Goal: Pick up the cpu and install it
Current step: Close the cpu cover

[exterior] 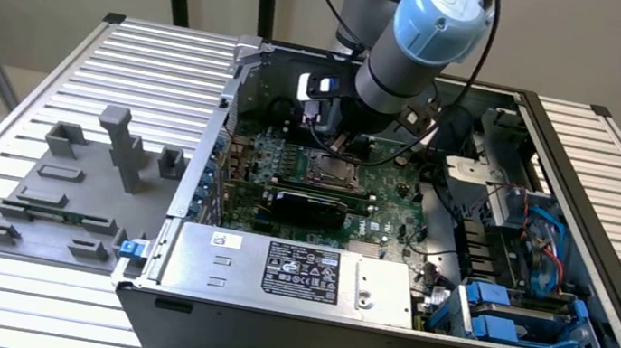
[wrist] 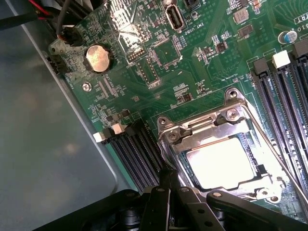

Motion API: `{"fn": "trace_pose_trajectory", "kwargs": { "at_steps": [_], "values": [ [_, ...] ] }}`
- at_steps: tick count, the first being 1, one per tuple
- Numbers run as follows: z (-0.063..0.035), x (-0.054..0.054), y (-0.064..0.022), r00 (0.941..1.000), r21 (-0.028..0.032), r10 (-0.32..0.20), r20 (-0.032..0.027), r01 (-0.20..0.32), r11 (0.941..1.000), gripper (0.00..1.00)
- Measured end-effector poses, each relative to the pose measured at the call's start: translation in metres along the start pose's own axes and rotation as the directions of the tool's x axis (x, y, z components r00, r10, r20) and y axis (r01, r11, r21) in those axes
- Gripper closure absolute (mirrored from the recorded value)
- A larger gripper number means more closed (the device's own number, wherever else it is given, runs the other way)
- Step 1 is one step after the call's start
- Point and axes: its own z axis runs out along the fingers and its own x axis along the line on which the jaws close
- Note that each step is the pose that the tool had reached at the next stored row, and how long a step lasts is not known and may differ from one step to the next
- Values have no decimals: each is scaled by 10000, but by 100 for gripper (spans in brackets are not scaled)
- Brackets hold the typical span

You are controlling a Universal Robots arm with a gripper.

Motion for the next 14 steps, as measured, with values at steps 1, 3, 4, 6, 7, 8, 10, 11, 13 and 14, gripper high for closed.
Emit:
{"fn": "trace_pose_trajectory", "kwargs": {
  "at_steps": [1, 3, 4, 6, 7, 8, 10, 11, 13, 14],
  "values": [
    [3, -1, 1, 10000, 0, 0, 0, 0, 10000, 89],
    [8, -1, 3, 10000, 0, 0, -6, 0, 10000, 89],
    [8, -1, 3, 10000, -1, 2, -5, -2, 10000, 89],
    [8, -1, 3, 10000, -2, 5, -4, -5, 10000, 89],
    [8, -1, 3, 10000, -2, 5, -4, -5, 10000, 89],
    [8, -1, 3, 10000, -2, 6, -4, -6, 10000, 89],
    [8, -1, 3, 10000, -3, 6, -5, -6, 10000, 89],
    [9, -2, 3, 10000, -4, 6, -3, -6, 10000, 89],
    [11, -3, 3, 10000, -10, 6, 0, -6, 10000, 89],
    [12, -3, 4, 10000, -13, 5, 0, -5, 10000, 89]
  ]
}}
